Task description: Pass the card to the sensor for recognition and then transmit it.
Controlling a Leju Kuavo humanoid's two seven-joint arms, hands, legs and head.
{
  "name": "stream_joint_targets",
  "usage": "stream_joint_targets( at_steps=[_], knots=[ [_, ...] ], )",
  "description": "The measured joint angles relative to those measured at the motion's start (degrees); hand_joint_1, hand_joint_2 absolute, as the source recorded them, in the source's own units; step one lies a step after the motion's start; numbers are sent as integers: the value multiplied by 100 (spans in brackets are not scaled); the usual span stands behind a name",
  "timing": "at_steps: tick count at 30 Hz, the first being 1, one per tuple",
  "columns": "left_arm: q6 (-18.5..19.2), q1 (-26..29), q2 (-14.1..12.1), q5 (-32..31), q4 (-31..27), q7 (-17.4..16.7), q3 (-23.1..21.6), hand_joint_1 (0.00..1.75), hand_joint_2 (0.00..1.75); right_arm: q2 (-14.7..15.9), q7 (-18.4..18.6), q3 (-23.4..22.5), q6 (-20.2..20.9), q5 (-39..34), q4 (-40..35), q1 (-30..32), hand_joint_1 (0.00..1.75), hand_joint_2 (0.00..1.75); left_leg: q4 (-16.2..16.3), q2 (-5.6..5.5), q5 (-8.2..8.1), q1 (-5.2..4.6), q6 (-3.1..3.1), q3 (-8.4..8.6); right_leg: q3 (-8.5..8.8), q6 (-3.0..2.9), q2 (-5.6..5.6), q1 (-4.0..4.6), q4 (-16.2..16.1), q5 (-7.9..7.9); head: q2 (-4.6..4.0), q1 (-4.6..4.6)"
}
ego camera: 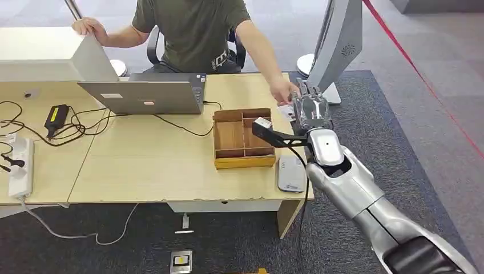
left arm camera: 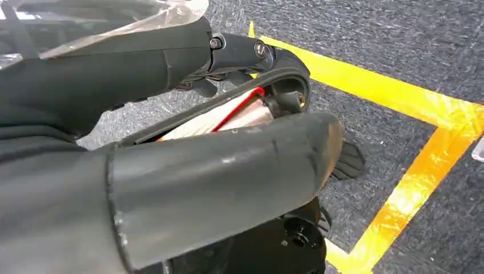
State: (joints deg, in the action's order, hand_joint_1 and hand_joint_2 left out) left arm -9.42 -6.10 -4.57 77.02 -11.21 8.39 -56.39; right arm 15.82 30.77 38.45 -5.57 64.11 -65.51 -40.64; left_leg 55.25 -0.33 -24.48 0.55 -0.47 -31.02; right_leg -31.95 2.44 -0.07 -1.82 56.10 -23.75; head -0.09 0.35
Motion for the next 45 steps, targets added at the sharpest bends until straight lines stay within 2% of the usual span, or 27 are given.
stream_joint_targets(
  at_steps=[30, 45],
  knots=[
    [31, 1, -2, -31, 0, -17, 0, 0, 0, 66, 4, -11, 42, -24, -59, 114, 175, 175, 0, 1, 0, 0, 0, 1, -1, -1, 0, 0, 0, 0, 0, 0],
    [63, 4, -2, -55, 0, -39, 0, 0, 0, 173, -131, -146, 107, -116, 221, 624, 175, 175, 0, 1, 0, 0, 0, 1, 0, -1, 0, 0, -1, 1, 0, 0]
  ],
)
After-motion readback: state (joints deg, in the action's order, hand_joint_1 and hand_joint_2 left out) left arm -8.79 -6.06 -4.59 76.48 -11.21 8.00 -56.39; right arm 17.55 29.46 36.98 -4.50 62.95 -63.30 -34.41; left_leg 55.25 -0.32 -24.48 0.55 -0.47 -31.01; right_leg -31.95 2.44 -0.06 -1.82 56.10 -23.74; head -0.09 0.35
